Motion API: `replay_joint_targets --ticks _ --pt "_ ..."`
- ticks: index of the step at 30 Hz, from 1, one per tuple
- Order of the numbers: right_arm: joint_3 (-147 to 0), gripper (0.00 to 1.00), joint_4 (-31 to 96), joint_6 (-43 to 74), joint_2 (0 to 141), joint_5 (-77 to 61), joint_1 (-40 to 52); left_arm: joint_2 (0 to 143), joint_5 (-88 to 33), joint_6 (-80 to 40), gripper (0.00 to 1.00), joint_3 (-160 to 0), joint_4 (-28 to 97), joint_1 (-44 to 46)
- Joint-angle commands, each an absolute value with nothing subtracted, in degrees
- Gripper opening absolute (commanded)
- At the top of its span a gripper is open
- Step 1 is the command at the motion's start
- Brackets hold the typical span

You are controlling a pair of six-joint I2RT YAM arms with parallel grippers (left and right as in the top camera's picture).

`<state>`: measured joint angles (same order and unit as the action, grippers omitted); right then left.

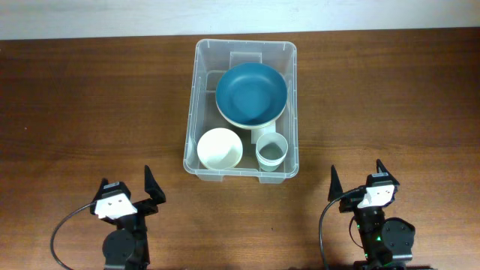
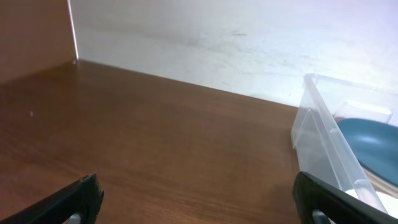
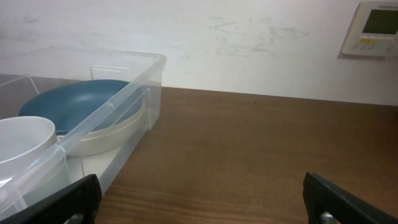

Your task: Pack container

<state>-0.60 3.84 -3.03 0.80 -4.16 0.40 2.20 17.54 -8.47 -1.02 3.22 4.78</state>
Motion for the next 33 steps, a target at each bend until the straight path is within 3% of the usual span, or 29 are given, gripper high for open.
replay_joint_targets --ticks 1,9,33 --pt "-0.3 0.99 4.1 -2.9 0.2 -4.1 0.4 0.6 14.2 -1.6 1.00 -0.5 3.4 2.9" --pt "-0.3 0.99 4.1 -2.9 0.2 -4.1 0.4 0.3 7.8 -1.4 1.00 -0.5 3.9 -1.5" --pt "-0.3 0.99 4.1 -2.9 0.2 -4.1 0.4 0.3 7.9 -1.4 1.00 -0.5 3.9 -1.6"
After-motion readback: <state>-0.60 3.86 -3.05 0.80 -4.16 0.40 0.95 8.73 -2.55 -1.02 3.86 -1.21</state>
